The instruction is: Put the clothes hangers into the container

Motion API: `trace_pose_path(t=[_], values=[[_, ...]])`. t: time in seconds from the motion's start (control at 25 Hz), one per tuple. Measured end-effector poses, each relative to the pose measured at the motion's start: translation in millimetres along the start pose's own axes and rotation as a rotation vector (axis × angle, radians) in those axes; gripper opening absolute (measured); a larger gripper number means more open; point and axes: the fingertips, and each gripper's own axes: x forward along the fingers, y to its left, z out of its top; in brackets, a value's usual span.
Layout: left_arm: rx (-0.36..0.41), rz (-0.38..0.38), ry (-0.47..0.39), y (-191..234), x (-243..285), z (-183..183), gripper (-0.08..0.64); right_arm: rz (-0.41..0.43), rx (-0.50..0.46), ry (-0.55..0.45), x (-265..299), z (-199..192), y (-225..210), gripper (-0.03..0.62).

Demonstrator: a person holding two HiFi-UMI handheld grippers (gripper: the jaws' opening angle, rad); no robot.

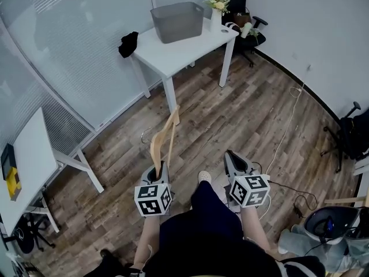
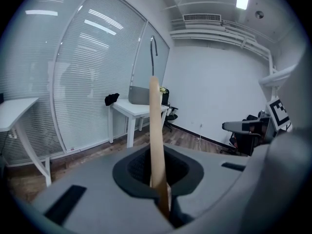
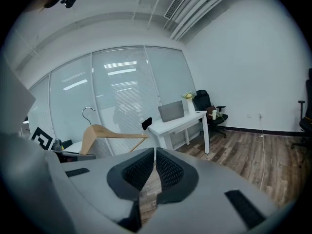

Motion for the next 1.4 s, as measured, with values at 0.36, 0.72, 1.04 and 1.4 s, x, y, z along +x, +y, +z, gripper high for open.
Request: trace_pose_path(t=[0.36,0.72,1.04,1.4], values=[[0.001,0.007,0.003,0.2,41.0,23.5,0.015,0.004,0.002,0.004,33.8,21.0,-27.9,0.037],[0.004,0.02,0.004,0.5,98.8,58.1,0.015,0.007,-0.004,0.005,82.7,52.0,-67.3,0.037],[0.008,0.028,0.002,1.1,155.4,89.5,0.015,0.021,-0.011,0.008,132.9,79.4,-101.7,0.037],[0.008,0.044,0.001,4.5,205.8,118.4,0.015,0.03,-0.011,0.013,180.9,103.6,-134.0,0.037]])
